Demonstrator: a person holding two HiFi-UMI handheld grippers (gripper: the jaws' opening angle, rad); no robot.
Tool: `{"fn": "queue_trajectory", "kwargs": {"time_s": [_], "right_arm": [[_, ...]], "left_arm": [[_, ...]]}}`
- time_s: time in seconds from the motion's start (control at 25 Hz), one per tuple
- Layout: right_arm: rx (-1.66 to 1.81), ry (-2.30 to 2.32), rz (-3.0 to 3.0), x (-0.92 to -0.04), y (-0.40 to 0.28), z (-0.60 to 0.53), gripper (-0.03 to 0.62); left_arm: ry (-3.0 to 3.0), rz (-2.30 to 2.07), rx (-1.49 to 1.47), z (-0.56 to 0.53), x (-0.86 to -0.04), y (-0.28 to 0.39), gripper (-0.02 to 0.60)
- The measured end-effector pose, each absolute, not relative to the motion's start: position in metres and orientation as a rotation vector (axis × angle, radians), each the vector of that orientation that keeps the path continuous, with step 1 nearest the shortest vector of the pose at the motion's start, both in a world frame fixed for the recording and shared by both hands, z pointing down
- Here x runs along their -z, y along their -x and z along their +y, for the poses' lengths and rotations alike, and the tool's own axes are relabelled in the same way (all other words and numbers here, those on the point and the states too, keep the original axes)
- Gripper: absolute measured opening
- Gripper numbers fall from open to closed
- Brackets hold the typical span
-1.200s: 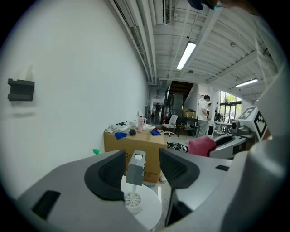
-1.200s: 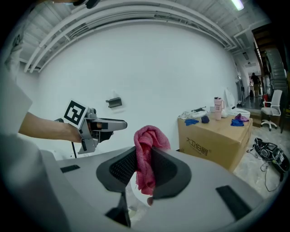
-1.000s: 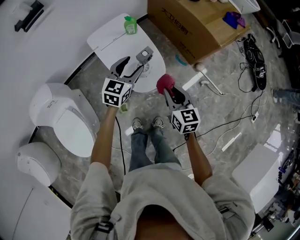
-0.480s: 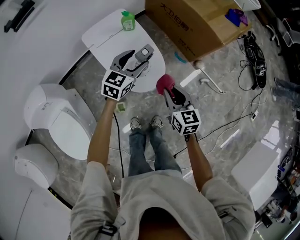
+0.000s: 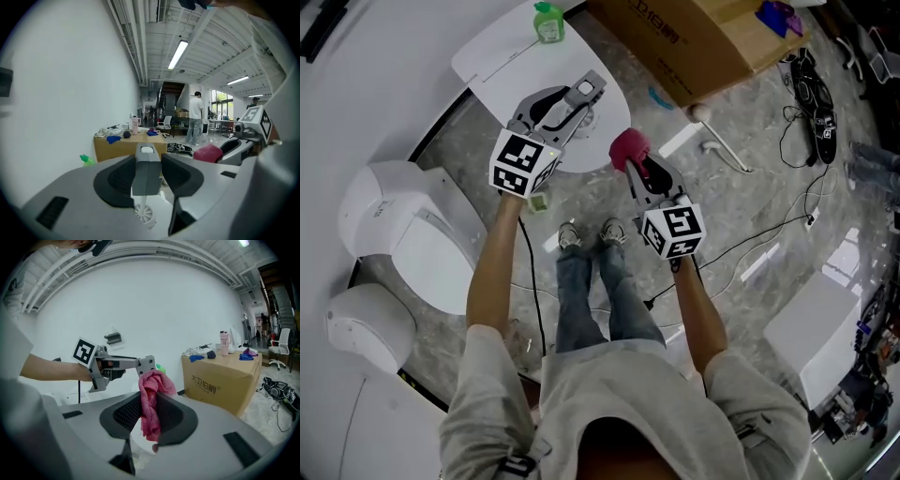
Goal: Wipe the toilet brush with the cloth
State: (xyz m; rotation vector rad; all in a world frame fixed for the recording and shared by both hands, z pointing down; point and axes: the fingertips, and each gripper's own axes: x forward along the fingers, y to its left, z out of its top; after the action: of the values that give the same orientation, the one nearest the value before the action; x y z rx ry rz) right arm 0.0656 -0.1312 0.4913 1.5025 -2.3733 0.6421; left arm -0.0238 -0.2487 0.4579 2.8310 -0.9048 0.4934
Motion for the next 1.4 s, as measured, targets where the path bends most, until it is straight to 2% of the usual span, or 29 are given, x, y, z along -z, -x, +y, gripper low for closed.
{"fn": "queue_trajectory", "kwargs": {"time_s": [0.8,1.4], "right_arm": [[-0.626,-1.489,-2.416,-0.574,-0.050,-0.153,0.101],[-0.624,-1.428,-2.469,-0.587,-0.005,-0.226,0.101]], "left_arm": [[-2.880,-0.914,-0.350,-0.245,-0.439,0.027,0.189],[-2.885,-0.901,-0.381,-0.247,-0.442,0.028,0.189]]}}
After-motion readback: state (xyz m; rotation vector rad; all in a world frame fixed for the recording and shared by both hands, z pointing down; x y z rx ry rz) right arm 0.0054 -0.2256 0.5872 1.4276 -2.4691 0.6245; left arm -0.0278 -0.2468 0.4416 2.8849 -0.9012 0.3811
